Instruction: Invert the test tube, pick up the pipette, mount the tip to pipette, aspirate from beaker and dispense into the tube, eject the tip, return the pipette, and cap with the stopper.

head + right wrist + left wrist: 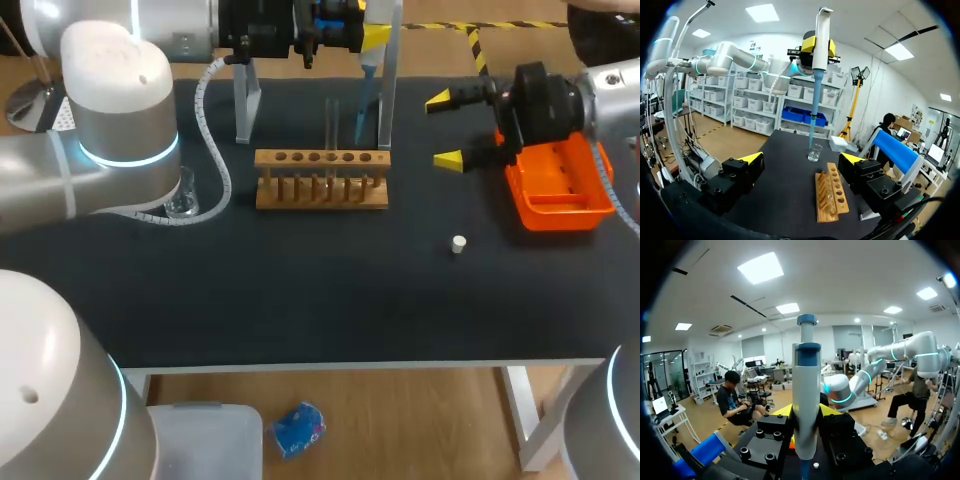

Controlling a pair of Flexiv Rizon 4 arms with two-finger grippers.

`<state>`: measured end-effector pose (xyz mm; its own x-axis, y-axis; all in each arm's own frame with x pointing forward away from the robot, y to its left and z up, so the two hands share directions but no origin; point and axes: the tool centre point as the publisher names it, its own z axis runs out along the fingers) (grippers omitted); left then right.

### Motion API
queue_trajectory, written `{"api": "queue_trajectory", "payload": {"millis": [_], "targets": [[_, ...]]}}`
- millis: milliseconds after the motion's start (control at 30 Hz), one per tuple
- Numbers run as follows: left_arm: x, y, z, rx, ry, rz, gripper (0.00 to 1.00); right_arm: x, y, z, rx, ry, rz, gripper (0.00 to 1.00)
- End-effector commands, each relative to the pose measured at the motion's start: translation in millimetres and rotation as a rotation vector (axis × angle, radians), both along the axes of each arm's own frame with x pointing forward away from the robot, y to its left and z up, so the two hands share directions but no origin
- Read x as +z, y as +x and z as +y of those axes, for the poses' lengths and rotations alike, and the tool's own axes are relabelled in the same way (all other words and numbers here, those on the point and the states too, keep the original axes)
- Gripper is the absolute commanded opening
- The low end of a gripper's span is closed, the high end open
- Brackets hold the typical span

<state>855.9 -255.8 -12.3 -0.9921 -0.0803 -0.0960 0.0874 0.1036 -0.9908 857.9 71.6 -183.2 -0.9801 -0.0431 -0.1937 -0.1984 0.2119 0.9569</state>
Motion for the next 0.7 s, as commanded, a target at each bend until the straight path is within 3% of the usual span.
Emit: {"api": "queue_trajectory", "payload": {"millis": [33, 367, 700], "targets": [[-11.9, -2.2, 1.9, 0.008, -0.017, 0.02, 0.0, -0.4, 0.2, 1.0, 0.012, 0.027, 0.028, 1.0], [-42.7, -10.9, 5.0, 0.033, -0.073, 0.032, 0.0, 5.0, -8.1, 4.0, 0.048, 0.187, 0.118, 1.0], [-70.3, -18.6, -2.1, 0.052, -0.094, 0.06, 0.0, 11.7, -18.3, 7.2, 0.076, 0.238, 0.161, 1.0]]}}
